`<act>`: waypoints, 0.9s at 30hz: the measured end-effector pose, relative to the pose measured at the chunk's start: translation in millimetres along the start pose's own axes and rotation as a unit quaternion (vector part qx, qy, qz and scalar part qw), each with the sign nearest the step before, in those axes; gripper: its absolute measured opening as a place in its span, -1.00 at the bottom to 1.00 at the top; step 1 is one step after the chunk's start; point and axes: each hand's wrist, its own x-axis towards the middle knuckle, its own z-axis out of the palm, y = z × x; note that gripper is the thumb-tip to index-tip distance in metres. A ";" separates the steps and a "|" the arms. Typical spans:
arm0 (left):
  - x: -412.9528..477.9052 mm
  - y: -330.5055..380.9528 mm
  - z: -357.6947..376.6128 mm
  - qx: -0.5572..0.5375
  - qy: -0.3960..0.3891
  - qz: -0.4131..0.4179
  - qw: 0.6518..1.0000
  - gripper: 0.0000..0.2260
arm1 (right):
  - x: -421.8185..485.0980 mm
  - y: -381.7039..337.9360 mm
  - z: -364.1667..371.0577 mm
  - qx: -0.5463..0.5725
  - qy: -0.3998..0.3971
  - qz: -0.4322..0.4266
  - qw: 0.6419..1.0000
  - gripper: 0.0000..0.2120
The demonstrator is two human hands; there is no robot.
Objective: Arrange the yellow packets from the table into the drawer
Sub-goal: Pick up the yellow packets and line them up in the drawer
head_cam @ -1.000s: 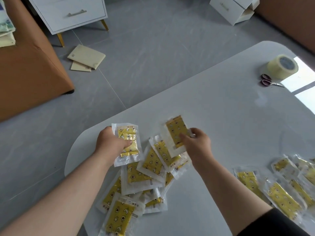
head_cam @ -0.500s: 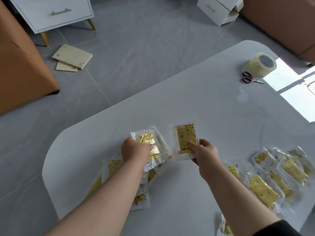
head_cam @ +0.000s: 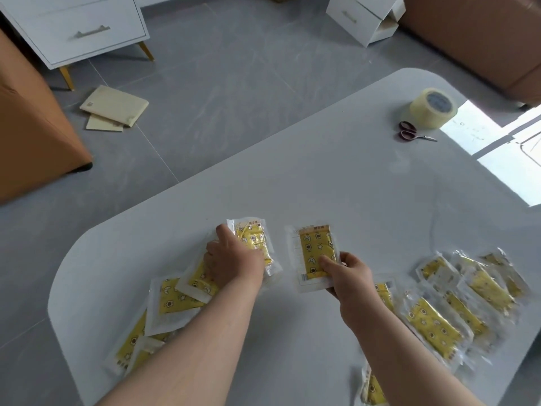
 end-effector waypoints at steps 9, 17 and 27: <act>10.1 -32.9 -28.1 -0.281 -0.025 0.024 0.959 -0.52 | -4.9 4.9 -4.0 0.001 -0.025 0.027 0.999 -0.93; 55.8 -77.5 -105.4 -0.442 -0.113 -0.053 0.889 -0.75 | -25.7 4.2 42.6 -0.032 -0.091 0.049 0.994 -0.81; 85.0 -116.7 -152.5 -0.459 -0.136 -0.026 0.878 -0.76 | -41.8 8.4 116.7 -0.391 -0.031 -0.056 0.918 -0.71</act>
